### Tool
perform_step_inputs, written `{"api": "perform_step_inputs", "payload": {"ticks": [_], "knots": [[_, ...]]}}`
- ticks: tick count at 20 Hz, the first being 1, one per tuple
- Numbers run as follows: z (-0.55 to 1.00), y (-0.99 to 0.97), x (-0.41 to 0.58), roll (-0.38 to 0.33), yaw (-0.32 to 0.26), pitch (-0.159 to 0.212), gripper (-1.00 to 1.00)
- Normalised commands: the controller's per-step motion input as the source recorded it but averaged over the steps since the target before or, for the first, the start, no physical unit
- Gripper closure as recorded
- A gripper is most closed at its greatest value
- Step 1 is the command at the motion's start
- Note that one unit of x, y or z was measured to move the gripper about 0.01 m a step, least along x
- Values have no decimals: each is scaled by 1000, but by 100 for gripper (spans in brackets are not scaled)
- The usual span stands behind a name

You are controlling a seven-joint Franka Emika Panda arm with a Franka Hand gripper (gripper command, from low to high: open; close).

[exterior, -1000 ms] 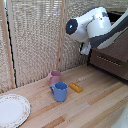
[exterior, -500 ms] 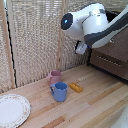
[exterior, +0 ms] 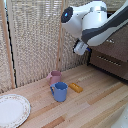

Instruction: Propose to navigate your clamp on the clench of the first drawer. Use gentle force to register to the cabinet. Send posterior your swing mandate till over it lurks, a cup of pink essence. Fortify your grip after aiming concentric with the pink cup’s periphery. Manoeuvre the pink towards the cabinet's top. Drop your compression till the cup is resting inside.

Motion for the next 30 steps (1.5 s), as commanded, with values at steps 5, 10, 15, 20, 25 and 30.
{"api": "perform_step_inputs", "payload": {"ticks": [5, 10, 15, 20, 25, 30], "knots": [[165, 100, 25, 285, -275, 19, -100], [131, 111, 150, 279, -258, 51, -100], [109, 113, 410, 256, -216, 105, -100], [202, 165, 664, 145, -155, 76, -100], [259, 177, 702, 90, -147, 51, -100], [185, 139, 639, 150, -163, 68, -100]]}}
